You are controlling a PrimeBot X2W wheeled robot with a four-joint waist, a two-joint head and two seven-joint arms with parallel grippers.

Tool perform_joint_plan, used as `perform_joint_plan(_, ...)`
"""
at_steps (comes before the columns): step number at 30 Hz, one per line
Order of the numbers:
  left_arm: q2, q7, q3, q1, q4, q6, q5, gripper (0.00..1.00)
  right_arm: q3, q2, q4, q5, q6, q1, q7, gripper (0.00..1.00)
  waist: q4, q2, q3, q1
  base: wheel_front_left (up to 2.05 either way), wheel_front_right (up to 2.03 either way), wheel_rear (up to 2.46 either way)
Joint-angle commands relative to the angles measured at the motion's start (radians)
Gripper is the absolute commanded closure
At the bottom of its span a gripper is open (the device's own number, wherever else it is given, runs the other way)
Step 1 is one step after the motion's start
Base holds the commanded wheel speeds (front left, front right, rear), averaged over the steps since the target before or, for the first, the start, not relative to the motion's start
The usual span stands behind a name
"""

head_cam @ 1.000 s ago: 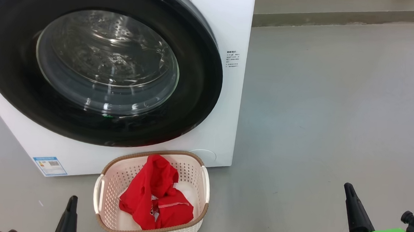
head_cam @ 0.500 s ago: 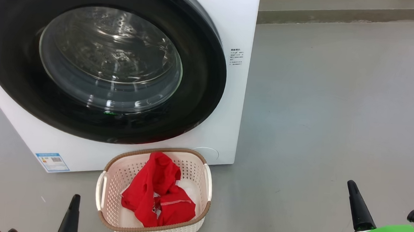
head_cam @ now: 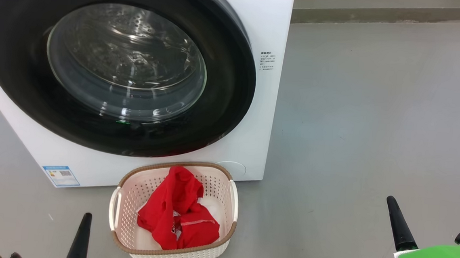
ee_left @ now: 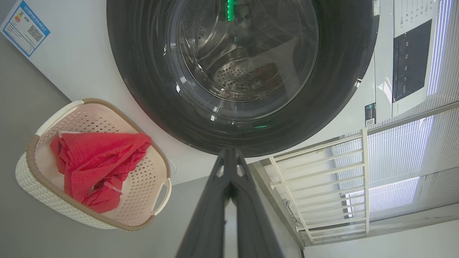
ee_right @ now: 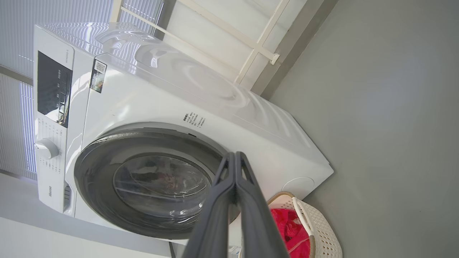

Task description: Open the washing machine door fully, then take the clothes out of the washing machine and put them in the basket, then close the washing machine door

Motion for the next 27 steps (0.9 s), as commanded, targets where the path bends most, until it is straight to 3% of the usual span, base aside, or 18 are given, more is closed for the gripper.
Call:
perform_joint_plan(1, 0.020, 0.010, 0.020, -0.058, -0.020, -0.010, -0.024, 1.00, 0.008, -0.018, -0.024, 0.029, 0.000, -0.051, 0.009, 1.00, 0.001, 0.0000, 0.001, -0.0001, 0.00, 0.00, 0.00)
perform_joint_plan(27, 0.024, 0.088, 0.018, -0.110, 0.015, -0.014, -0.331, 1.00, -0.010, -0.023, -0.012, 0.339, -0.001, -0.088, 0.090, 1.00, 0.023, 0.0000, 0.020, -0.0001, 0.00, 0.00, 0.00)
